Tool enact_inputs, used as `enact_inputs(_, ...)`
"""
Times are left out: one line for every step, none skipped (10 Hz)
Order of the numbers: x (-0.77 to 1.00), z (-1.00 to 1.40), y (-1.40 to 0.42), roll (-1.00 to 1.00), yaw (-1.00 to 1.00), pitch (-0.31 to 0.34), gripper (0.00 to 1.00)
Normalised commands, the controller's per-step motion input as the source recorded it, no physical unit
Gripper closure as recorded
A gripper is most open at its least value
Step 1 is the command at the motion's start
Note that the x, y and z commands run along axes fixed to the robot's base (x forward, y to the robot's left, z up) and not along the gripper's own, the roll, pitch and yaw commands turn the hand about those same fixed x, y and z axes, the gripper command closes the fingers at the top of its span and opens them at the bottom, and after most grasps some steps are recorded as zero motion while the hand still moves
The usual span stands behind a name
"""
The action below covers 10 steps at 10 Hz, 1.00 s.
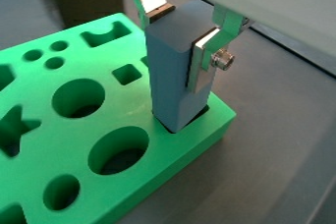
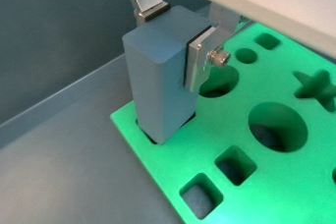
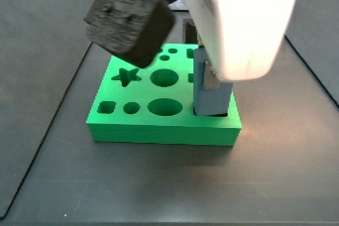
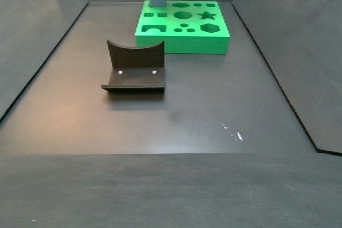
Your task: Insert the rectangle object.
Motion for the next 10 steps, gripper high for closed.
enact_inputs(0.21,-0.53,-0.05,0.23,-0.65,0.067,1.00)
enact_inputs(-0.26,-0.78,-0.14,0.20,-0.01,0.000,1.00)
enact_inputs(-0.10,-0.81,-0.09,0.21,0.00,-0.014,1.00)
enact_inputs(0.01,-0.78,-0.07,0.14,0.03,-0.030,1.00)
enact_inputs(0.41,-0.50,-0.02,0.21,0.13,0.134,1.00)
enact_inputs(0.61,-0.29,0.00,0.21,0.09,0.297,1.00)
enact_inputs(0.59,-0.21,0.03,0.18,0.15,0.300,1.00)
enact_inputs(0.34,-0.07,0.00,0.04,0.08,0.160,1.00)
enact_inputs(0.00,0.00,0.00,0.00,0.00,0.000,1.00)
enact_inputs(0.00,0.00,0.00,0.00,0.00,0.000,1.00)
